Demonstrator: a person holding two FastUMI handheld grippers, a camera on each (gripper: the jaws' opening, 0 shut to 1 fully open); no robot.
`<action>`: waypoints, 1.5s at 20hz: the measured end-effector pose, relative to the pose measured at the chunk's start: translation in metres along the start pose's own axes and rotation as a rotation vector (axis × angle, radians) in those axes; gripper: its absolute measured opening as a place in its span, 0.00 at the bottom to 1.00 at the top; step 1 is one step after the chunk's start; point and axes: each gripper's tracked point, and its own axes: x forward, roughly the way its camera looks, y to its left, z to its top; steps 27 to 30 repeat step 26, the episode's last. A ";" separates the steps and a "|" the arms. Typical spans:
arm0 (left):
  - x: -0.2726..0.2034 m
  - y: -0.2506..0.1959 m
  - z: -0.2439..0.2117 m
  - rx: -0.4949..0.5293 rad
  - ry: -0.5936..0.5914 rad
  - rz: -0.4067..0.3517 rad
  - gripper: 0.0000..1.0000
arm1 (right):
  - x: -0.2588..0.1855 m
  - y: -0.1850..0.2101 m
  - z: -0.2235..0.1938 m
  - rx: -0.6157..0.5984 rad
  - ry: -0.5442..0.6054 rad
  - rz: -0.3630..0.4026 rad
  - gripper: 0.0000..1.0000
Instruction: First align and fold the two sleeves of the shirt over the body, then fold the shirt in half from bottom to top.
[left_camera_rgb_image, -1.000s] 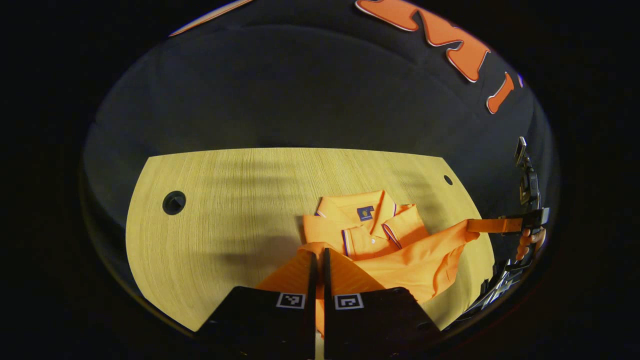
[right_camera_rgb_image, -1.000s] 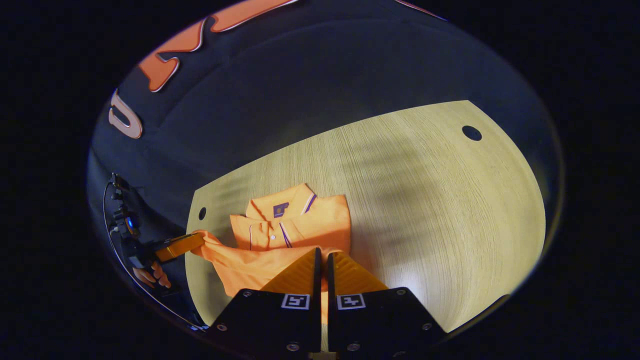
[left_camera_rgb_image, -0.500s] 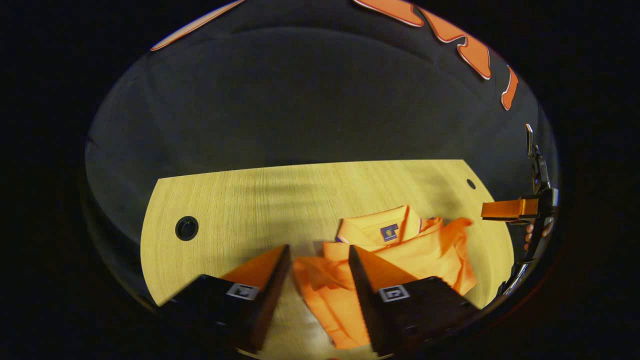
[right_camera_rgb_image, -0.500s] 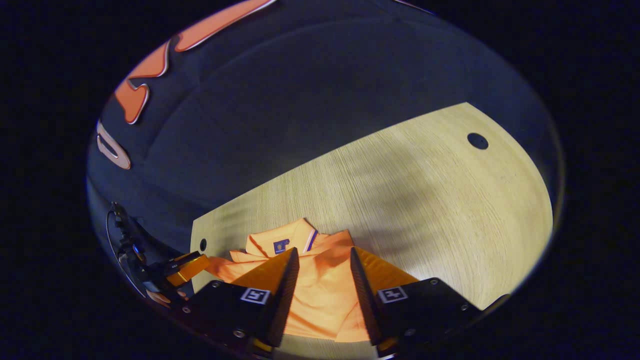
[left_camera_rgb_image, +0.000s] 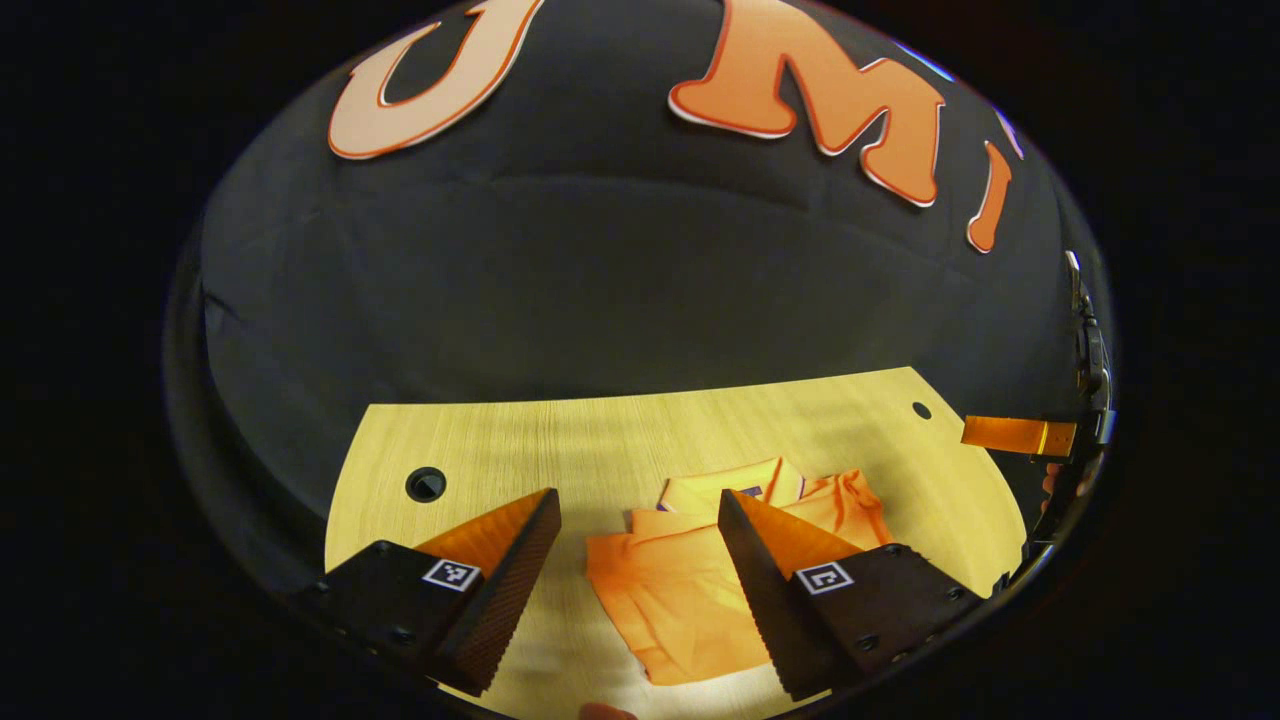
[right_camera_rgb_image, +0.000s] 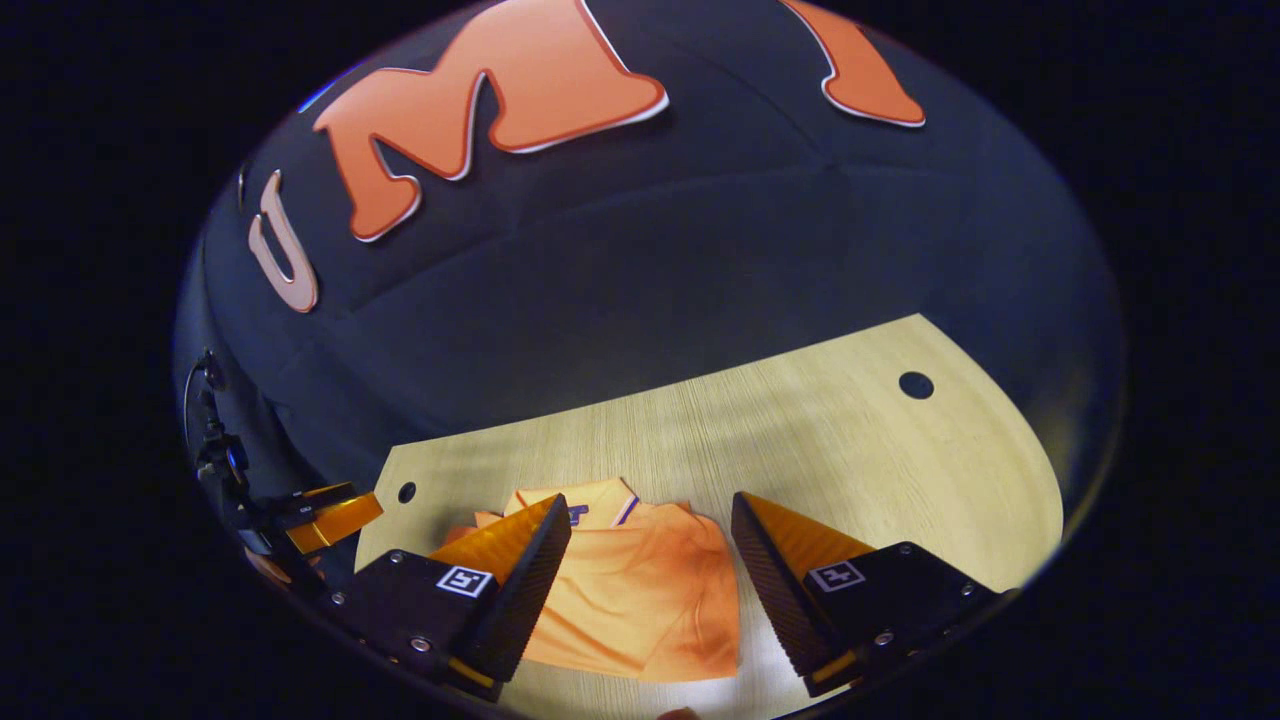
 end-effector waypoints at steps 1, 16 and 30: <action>-0.013 -0.005 0.002 0.003 -0.023 0.001 0.98 | -0.013 0.002 0.004 -0.025 -0.028 0.001 0.99; -0.194 -0.106 0.028 0.035 -0.386 -0.019 0.98 | -0.180 0.033 0.022 -0.222 -0.405 0.001 0.98; -0.259 -0.130 -0.008 0.047 -0.514 0.015 0.98 | -0.233 0.050 -0.007 -0.305 -0.512 0.020 0.98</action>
